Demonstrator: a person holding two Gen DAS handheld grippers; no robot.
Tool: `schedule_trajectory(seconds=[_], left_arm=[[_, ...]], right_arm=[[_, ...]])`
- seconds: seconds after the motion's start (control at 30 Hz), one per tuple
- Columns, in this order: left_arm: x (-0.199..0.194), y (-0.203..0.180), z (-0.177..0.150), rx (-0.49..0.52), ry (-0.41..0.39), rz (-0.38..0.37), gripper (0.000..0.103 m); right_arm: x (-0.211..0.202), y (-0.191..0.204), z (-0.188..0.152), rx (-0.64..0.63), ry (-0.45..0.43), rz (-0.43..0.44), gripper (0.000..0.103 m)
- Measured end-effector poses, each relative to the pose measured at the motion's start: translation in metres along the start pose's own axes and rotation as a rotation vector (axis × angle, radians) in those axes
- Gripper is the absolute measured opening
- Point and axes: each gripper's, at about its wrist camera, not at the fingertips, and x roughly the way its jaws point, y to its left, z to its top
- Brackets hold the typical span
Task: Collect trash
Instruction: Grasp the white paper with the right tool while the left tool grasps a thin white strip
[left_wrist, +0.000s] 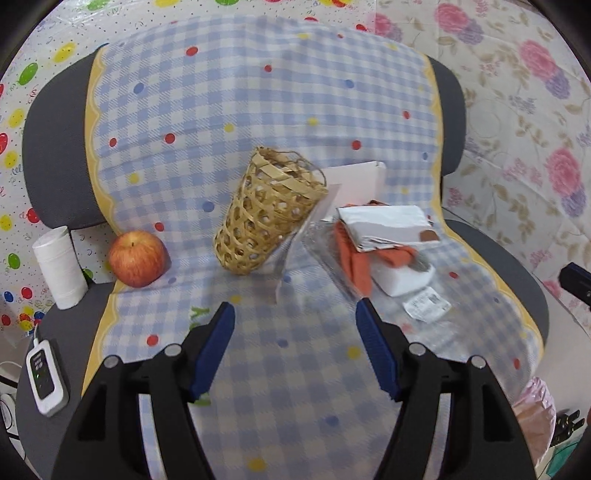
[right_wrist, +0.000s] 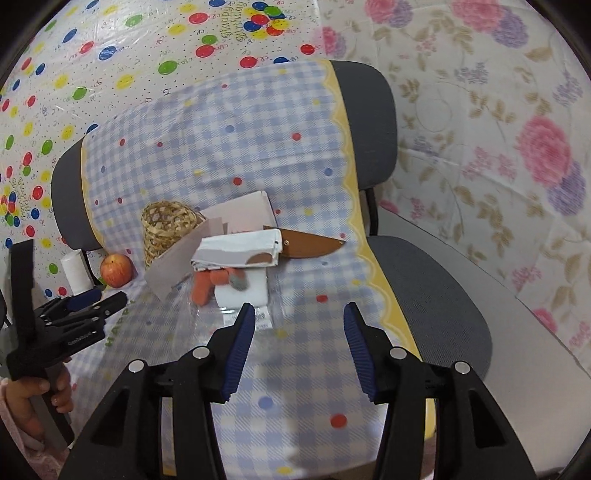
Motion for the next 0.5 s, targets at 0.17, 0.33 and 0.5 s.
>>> schedule_trajectory(seconds=[0.17, 0.33, 0.5], left_arm=[[0.047, 0.001, 0.019, 0.026, 0.033, -0.001, 0.052], [0.083, -0.008, 0.029, 0.074, 0.073, 0.021, 0.035], [0.101, -0.019, 0.038, 0.119, 0.092, 0.03, 0.02]], right_arm=[[0.022, 0.006, 0.013, -0.014, 0.013, 0.013, 0.051], [0.056, 0.007, 0.022, -0.011, 0.057, 0.033, 0.051], [0.089, 0.003, 0.03, 0.014, 0.082, 0.069, 0.046]])
